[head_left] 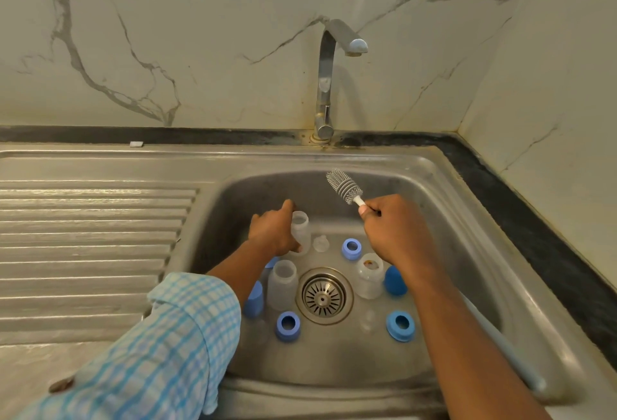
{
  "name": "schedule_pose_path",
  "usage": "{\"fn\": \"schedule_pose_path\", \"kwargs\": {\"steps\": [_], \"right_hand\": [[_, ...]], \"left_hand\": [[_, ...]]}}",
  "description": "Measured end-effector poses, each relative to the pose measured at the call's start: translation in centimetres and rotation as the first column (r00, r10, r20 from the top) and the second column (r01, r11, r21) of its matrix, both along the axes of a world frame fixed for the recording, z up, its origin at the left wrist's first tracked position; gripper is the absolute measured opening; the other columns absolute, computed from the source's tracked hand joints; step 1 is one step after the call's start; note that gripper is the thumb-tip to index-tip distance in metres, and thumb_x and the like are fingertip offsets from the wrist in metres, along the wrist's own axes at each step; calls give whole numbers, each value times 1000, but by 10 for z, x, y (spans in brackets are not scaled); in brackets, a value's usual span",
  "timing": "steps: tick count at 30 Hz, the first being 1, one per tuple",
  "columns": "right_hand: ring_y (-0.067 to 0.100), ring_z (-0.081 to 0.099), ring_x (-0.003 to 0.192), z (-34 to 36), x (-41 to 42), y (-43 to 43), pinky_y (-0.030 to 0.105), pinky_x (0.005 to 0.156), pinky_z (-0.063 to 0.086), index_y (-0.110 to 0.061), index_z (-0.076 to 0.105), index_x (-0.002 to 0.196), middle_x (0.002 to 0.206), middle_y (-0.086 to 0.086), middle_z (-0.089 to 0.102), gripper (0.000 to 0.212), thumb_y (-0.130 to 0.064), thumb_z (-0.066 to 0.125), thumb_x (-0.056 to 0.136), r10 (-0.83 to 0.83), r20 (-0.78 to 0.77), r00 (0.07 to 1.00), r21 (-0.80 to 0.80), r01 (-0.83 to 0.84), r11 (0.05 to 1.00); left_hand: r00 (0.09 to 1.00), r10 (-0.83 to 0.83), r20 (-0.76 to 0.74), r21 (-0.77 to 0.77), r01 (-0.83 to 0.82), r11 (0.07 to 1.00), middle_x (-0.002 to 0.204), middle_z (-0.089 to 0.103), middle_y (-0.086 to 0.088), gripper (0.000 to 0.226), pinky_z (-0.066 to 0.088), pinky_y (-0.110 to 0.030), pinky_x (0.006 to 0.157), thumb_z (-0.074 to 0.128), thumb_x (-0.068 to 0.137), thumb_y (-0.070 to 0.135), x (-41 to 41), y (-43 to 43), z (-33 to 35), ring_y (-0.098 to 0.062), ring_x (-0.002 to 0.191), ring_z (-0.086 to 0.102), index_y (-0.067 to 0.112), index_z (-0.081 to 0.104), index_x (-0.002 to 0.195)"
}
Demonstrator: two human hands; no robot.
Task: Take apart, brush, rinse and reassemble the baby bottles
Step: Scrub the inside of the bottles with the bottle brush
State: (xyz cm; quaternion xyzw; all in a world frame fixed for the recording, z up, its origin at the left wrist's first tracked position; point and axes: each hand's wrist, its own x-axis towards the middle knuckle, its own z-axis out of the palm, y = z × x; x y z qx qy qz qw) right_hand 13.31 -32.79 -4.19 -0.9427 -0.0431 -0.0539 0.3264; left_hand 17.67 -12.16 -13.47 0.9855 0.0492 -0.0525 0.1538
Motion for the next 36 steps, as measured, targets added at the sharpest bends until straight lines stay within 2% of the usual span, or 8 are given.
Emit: {"fn": "schedule_pose_path", "kwargs": {"steps": [14,19,21,24,28,30,32,36], "right_hand": [[18,35,41,-4,2,2,27,46,28,-15,39,55,32,-8,37,44,-23,50,96,3,-65,998,36,0,999],[18,36,41,-2,0,3,26,45,29,-18,39,53,36,-7,37,46,-25,51,97,2,-82,997,29,0,1000],[17,36,42,-1,0,3,23,40,27,-18,39,52,42,-6,38,48,-24,52,98,0,-75,997,25,2,1000],[16,36,42,3,-3,3,19,33,24,-16,46,55,42,-5,41,44,-22,51,98,27,-106,994,25,-25,999],[20,44,49,6,-7,6,27,47,33,-8,63,69,46,0,48,21,-10,52,87,65,-182,981,-25,-71,997],[25,45,53,7,-11,9,32,52,36,-11,60,67,51,3,48,17,-3,50,79,84,-217,973,-55,-98,994],[31,53,59,9,-15,10,38,55,46,-11,61,71,57,6,52,16,-2,51,79,114,-233,966,-66,-133,989],[36,65,86,8,-19,8,53,76,57,-8,68,111,95,16,69,31,0,58,83,161,-205,966,-50,-175,983]], "left_hand": [[999,5,-43,22,-4,1000,125,63,-7,75,35,-50,108,84,76,30,3,8,-5,-31,118,58,22,36,133],[999,28,-45,9,-28,1000,138,54,-9,77,37,-50,106,71,81,11,-4,11,8,-34,125,51,22,31,146],[997,72,8,-37,-71,997,143,49,-13,77,40,-49,106,64,83,4,-10,12,17,-36,127,49,21,29,150],[966,233,110,-270,-196,943,134,55,-15,60,47,-44,99,59,84,1,-29,15,38,-35,119,56,12,41,140],[981,192,-26,-286,-191,939,124,66,-11,41,50,-33,91,54,84,5,-60,18,53,-29,112,62,10,63,124],[979,113,-172,-199,-147,969,132,62,-10,53,48,-28,89,62,82,9,-74,16,48,-26,117,61,13,59,135],[951,75,-299,-138,-121,983,143,54,-9,75,46,-30,99,77,79,21,-82,14,37,-26,126,56,15,44,147],[942,85,-326,-1,-90,996,142,53,-2,92,42,-39,107,84,69,53,-85,8,20,-27,129,51,21,41,144]]}}
